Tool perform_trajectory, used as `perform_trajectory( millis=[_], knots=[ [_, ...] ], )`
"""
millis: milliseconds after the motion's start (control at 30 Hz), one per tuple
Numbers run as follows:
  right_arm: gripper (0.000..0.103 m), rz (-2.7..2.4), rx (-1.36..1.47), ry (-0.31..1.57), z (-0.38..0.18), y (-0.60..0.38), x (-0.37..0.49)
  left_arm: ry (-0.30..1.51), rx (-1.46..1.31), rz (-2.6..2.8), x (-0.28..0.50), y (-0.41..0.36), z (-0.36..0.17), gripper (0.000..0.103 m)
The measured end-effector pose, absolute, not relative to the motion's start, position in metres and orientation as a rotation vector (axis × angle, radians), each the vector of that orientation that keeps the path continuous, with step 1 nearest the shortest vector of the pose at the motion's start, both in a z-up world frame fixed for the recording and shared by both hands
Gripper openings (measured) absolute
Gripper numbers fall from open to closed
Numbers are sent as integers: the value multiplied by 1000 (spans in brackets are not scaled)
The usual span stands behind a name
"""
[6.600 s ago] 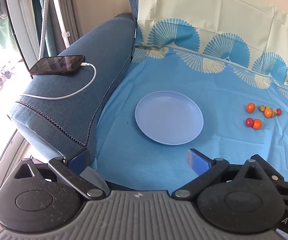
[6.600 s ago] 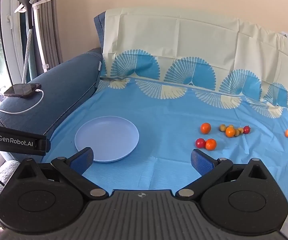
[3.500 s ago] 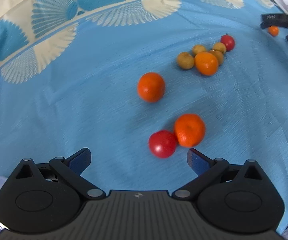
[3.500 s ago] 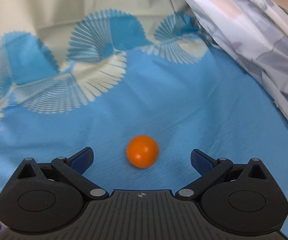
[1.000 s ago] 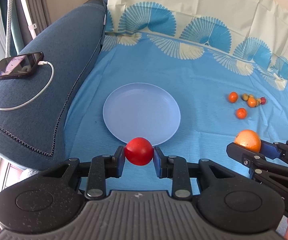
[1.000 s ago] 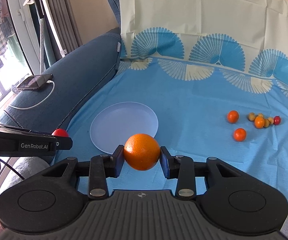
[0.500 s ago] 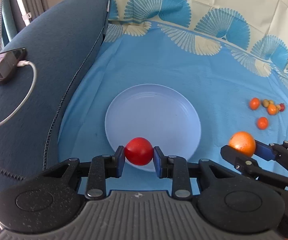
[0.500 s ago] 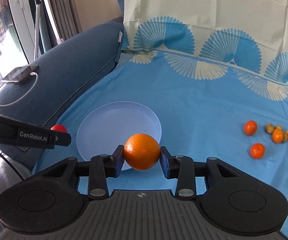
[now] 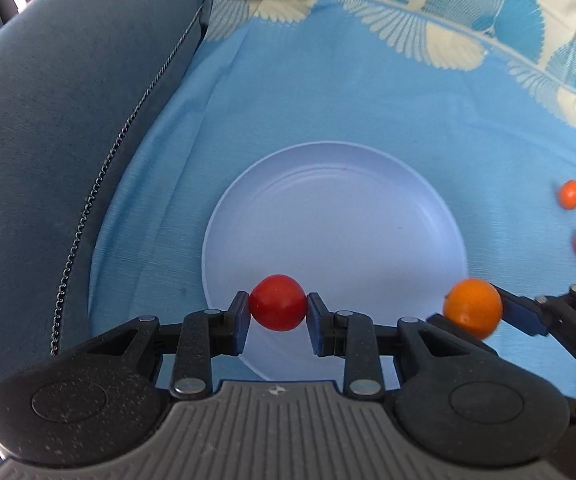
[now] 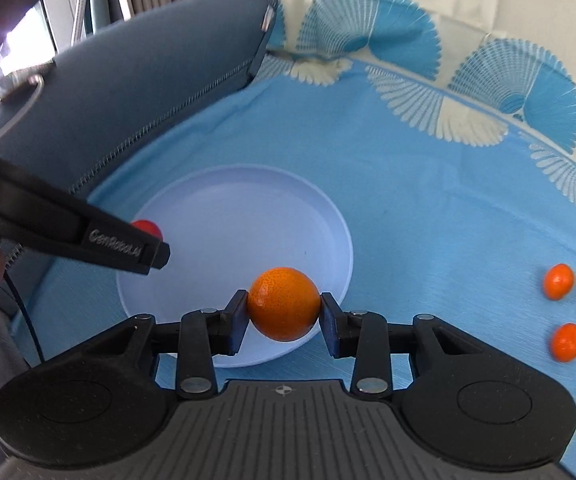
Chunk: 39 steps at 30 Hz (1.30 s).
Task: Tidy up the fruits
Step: 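Carry both fruits to the blue plate and open both grippers over it, then lift both tools back from the plate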
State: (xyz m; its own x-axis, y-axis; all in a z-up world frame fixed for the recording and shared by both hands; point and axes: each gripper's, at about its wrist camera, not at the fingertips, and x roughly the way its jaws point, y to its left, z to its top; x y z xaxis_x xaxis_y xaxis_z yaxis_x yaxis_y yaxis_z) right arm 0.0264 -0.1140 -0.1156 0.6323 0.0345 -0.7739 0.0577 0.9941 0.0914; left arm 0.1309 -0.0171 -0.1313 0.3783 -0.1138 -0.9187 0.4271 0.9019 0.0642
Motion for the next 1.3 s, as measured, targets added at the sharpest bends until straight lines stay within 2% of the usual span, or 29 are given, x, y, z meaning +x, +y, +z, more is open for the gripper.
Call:
perform_trajectory(
  millis=[67,133,167,200,233,267,300,367,500,700,933,1300],
  knots=[
    [39,-13,107,899,-121,-113,31,1142,324,-344,136,-19,-137,34],
    [40,-10,100,903,-123,-112,35,1147,323,-355,141,-20,-138,51],
    [40,-8,96,899,-123,-112,36,1149,319,-361,143,-20,-137,82],
    [43,-5,90,891,-123,-111,38,1142,311,-357,145,-20,-135,103],
    [54,-1,81,886,-121,-111,39,1117,299,-358,142,-18,-131,103],
    [61,4,72,881,-119,-110,39,1096,297,-367,140,-17,-126,103],
    [74,3,64,876,-115,-109,37,1090,307,-375,138,-18,-122,103],
    [86,-13,57,863,-107,-109,29,1088,326,-369,132,-17,-115,103],
    [97,-41,84,861,-86,-108,2,1095,308,-350,111,-6,-96,103],
    [102,-86,121,810,-51,-101,-57,1104,273,-330,63,20,-63,103],
    [102,-154,138,730,-18,-88,-118,1084,287,-323,11,45,-44,103],
    [102,-213,124,657,3,-76,-167,1008,304,-324,-42,61,-26,103]
  ],
)
